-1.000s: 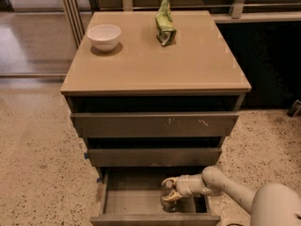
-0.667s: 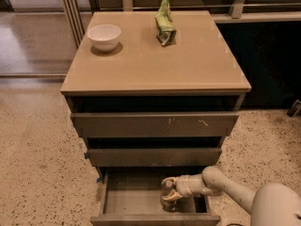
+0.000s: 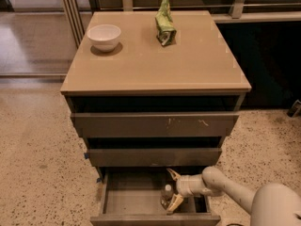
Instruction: Place water bottle into bottom drawer
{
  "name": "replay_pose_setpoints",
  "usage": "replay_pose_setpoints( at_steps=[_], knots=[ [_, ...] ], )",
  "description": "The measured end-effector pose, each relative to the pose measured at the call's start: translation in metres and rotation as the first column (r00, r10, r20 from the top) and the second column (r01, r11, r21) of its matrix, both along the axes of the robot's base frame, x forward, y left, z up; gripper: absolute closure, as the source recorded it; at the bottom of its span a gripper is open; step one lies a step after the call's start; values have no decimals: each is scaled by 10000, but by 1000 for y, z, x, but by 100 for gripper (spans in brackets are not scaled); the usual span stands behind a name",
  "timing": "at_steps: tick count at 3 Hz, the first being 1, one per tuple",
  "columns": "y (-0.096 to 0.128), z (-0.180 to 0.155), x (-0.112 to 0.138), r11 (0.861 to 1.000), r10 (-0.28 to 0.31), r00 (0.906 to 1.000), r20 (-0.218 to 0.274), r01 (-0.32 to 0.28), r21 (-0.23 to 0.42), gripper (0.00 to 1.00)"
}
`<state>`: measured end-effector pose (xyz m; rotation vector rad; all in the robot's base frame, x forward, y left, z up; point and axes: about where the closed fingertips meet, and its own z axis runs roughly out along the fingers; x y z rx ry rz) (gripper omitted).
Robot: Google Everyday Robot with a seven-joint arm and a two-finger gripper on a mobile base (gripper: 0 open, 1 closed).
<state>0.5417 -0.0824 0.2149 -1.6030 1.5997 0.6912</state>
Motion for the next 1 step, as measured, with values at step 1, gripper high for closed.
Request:
replay_pose_setpoints(
  at_steps=[1],
  knots=[
    [0, 0, 0, 10000, 0, 10000, 0, 0, 0, 0]
  ],
)
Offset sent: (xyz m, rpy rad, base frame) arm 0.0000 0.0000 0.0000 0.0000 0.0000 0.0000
